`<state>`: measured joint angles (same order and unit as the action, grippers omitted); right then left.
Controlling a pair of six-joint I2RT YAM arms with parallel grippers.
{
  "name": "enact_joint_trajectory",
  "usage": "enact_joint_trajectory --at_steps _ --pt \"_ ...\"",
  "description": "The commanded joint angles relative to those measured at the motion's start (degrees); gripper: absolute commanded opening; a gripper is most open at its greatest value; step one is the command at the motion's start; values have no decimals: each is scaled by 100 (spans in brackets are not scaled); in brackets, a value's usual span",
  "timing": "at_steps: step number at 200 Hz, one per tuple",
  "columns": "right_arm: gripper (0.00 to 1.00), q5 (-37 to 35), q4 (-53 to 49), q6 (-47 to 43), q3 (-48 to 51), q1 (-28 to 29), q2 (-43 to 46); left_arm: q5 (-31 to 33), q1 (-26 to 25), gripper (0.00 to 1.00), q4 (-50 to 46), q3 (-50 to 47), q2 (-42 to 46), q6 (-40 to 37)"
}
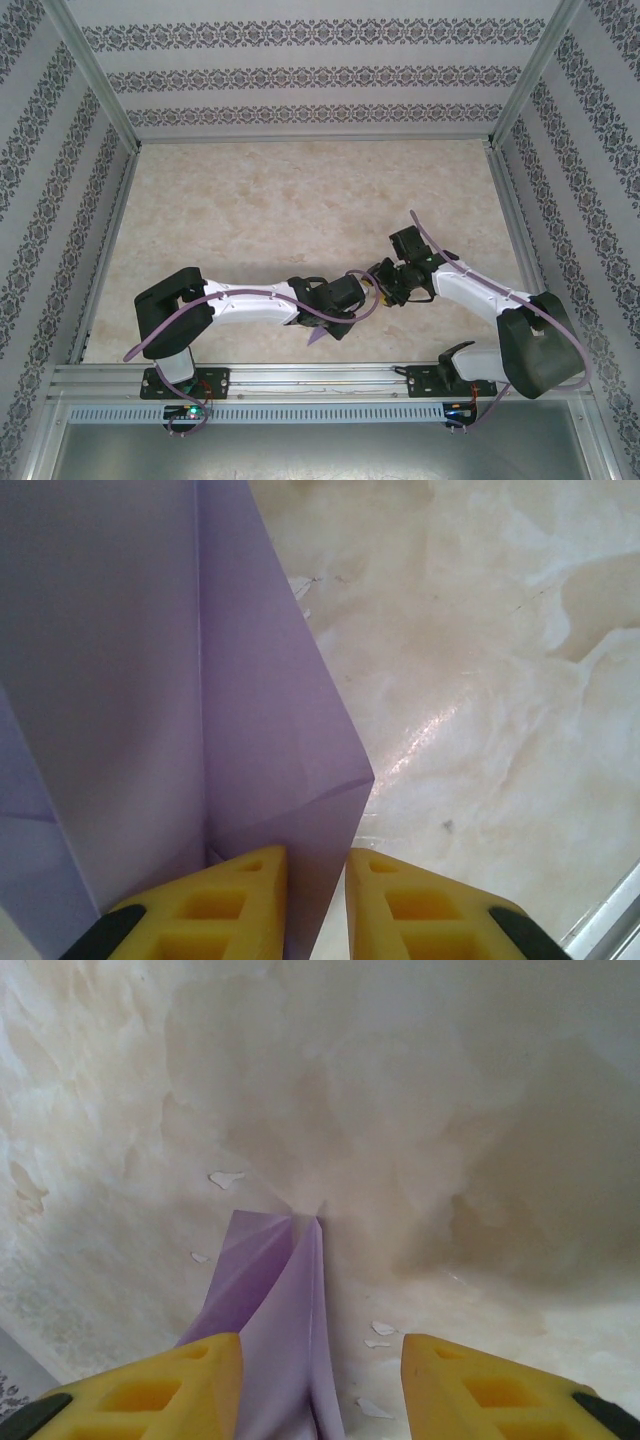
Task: Fold a paper plane with a square sheet of paper (fold left side to right side)
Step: Turn over the paper plane at the bottom-center of the table.
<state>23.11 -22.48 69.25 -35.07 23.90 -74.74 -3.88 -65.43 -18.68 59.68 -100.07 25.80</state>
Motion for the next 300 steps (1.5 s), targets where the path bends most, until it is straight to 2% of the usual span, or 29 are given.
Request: enact_joint_trajectory --at_steps 1,30,51,73,125,166,209,253,285,300 --pt "46 -194 73 132 165 75 151 89 -75 22 84 16 -56 96" --pt "46 -354 84 -52 254 81 442 123 -80 22 58 85 -48 113" --pt "42 -370 149 -254 373 80 578 139 -75 23 34 136 -49 119" --pt "37 -106 553 -522 588 80 685 168 -75 23 40 133 -39 127" --pt "36 151 1280 -610 1007 69 988 212 -72 24 7 147 -10 154" --pt "35 404 1652 -497 1055 127 745 195 -68 23 -4 167 -33 156" --pt "29 353 1849 -319 1070 301 430 203 -73 24 -39 191 -42 147" --pt "29 186 1947 -143 1153 466 237 208 -69 24 -55 183 -35 153" --pt "25 123 2031 -114 1195 508 141 221 -67 24 -15 171 27 177" --pt "20 133 2054 -114 1204 508 92 207 -58 24 37 164 98 197"
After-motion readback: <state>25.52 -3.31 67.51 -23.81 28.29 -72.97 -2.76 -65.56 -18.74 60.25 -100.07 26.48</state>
